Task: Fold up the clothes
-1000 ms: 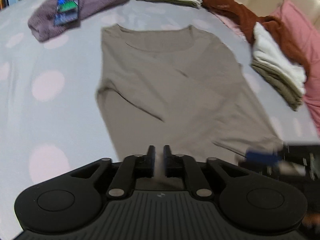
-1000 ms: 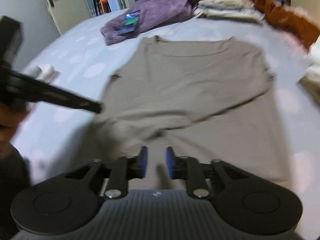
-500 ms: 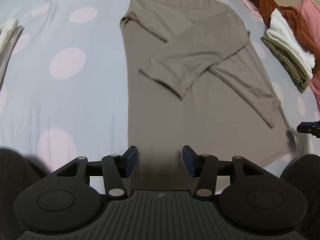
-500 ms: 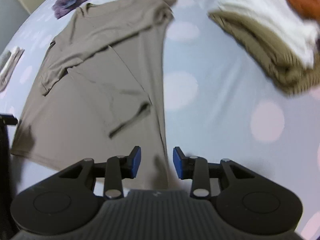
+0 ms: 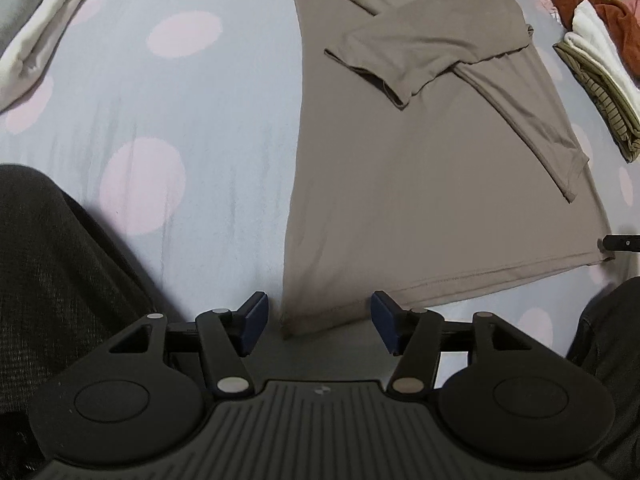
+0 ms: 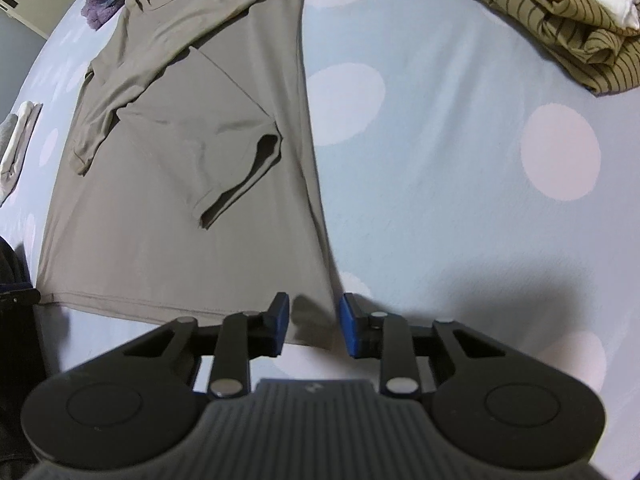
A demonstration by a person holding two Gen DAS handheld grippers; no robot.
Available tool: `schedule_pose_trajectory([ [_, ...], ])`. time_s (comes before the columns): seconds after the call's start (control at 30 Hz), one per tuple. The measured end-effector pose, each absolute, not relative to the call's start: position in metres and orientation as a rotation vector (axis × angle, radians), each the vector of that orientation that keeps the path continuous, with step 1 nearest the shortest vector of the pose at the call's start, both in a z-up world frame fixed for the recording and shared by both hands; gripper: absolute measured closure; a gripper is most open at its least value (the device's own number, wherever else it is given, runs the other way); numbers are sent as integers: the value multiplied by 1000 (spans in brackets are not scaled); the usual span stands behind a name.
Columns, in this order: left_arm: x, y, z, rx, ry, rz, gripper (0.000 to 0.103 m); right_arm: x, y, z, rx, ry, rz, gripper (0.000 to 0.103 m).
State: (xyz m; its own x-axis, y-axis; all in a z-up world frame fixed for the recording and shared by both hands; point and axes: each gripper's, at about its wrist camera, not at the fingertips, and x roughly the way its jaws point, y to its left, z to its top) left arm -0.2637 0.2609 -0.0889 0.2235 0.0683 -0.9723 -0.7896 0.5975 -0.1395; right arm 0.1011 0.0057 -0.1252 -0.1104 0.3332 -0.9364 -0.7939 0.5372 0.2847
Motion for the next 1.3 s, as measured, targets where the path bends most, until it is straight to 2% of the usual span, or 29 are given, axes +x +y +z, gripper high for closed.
schedule_pose_trajectory([
  [0.53,-258,270,-108,-793,1296,654,47,101,6,-122,-426,1381,1055,74],
  [0.57,-258,269,-108,-793,1297,649,49,101,6,-122,-431,1383,1055,74],
  [0.6,-257,269,-108,-793,1298,644,59,101,7,-123,-440,1384,1055,79],
  [0.63,-257,269,-108,-793,1299,639,62,100,8,-123,-452,1382,1054,89],
  [0.73,-257,268,-108,-793,1303,624,76,96,9,-123,-483,1368,1050,96],
  [0.8,-257,268,-107,-796,1299,608,97,95,9,-123,-492,1360,1048,98],
  [1.0,-272,267,-83,-812,1219,511,100,92,6,-116,-523,1333,1063,99],
  [1.3,-295,278,-42,-815,1137,435,101,88,-14,-68,-528,1271,1105,100],
])
